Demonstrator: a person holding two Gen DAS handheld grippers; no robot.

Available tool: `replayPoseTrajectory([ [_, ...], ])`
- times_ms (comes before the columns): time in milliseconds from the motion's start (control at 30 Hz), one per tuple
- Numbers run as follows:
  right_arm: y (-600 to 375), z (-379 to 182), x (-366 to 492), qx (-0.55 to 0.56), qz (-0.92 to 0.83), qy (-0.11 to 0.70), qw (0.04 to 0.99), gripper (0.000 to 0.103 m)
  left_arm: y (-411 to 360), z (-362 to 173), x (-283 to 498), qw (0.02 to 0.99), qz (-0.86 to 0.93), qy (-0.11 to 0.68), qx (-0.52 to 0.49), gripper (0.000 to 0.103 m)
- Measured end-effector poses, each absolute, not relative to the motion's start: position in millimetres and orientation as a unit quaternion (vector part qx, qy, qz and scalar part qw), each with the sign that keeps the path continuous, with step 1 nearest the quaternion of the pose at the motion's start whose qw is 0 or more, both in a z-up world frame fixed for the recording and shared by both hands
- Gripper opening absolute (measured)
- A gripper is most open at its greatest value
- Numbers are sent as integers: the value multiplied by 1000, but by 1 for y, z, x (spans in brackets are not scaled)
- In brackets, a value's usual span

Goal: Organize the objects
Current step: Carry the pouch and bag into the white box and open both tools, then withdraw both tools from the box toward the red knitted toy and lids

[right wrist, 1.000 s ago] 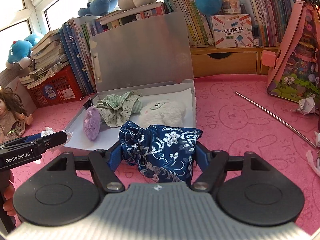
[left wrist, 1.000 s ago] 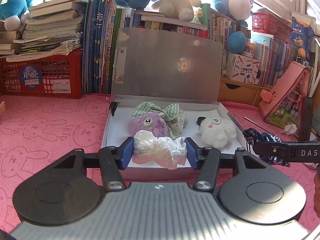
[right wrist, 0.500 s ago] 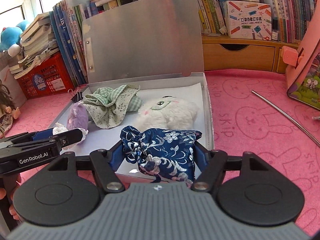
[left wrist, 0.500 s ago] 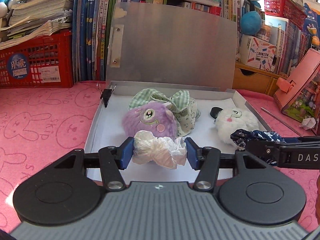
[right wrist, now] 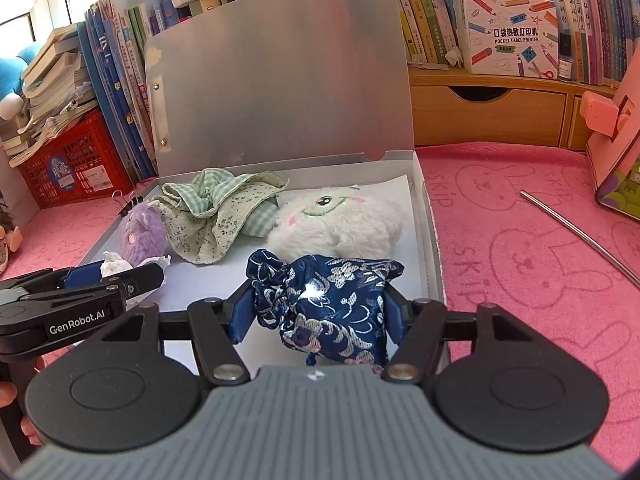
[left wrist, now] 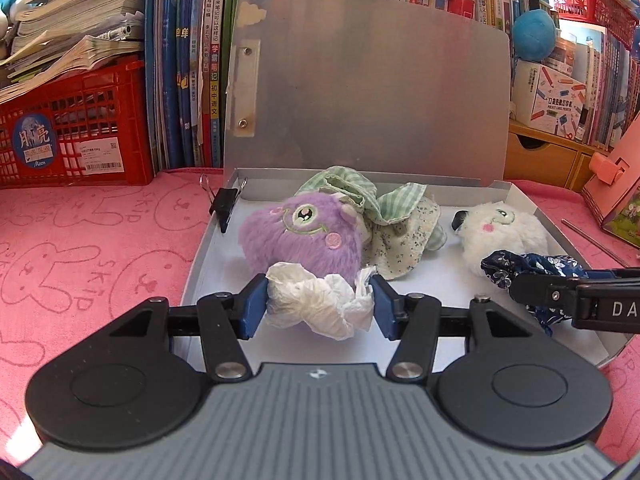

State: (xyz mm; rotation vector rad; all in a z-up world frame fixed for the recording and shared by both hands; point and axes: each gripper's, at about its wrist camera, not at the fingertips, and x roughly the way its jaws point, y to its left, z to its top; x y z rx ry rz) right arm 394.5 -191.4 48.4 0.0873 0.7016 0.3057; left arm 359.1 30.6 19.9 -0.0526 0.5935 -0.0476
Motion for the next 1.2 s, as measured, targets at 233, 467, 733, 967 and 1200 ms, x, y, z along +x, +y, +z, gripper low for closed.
replayPoseTrajectory([
  [233,-197,48,412,39,130,337,932,65,37,13,375,955,-7,295,-24,61],
  [467,-198,50,406,47,137,330,933,78,32,16,372,956,-14,294,-15,77],
  [733,-199,62,390,41,150,333,930,86,30,35,349,959,-18,282,-3,89],
  [967,-206,80,374,37,137,316,938,92,30,51,321,961,-21,274,-1,91],
  [1200,-217,101,337,34,147,293,944,92,28,66,276,962,-49,267,-6,91],
])
